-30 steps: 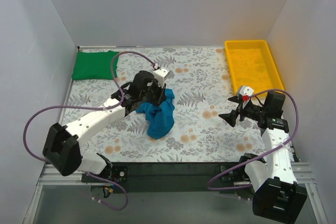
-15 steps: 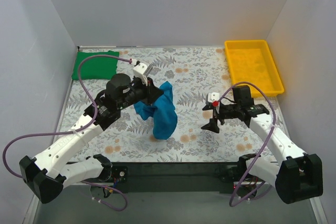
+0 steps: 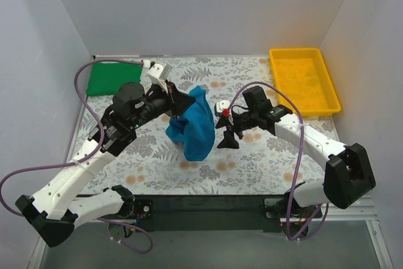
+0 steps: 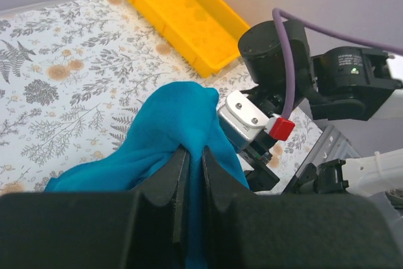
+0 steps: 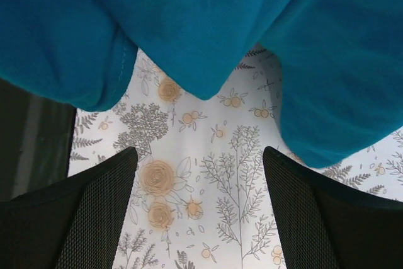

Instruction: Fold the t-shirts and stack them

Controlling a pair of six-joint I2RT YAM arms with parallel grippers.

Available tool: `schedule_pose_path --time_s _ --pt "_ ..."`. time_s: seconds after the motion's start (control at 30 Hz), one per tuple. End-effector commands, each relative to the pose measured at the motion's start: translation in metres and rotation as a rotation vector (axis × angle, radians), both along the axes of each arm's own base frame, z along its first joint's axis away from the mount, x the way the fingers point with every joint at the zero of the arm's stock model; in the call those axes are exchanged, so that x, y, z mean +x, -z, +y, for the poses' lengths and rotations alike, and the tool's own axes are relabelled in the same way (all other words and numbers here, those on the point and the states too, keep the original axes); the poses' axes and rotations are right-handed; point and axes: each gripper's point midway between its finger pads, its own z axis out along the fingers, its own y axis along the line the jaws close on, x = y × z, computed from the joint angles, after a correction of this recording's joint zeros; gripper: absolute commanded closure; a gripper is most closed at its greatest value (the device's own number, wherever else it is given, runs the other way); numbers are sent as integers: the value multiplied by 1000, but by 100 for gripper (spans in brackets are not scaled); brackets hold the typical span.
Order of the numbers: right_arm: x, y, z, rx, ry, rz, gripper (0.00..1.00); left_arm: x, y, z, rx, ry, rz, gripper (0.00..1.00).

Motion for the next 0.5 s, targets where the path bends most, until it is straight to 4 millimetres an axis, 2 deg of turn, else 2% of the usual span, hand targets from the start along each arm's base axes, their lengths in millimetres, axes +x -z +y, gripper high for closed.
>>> schedule_pose_path --time_s 0.0,0.1,0.27,0.37,0.47 --pt "-9 -45 14 122 -33 37 14 -4 -51 13 -96 -55 -79 100" --pt "-27 -68 15 191 -84 70 14 1 -61 16 -110 -88 -96 100" --pt "-49 -100 24 248 -136 155 15 12 -55 10 -95 -102 -85 100" --pt "-47 -115 32 267 -139 192 18 15 -55 7 -100 -99 -80 100" --pt "-45 -125 36 278 -138 205 25 18 -57 9 -100 -119 -87 100"
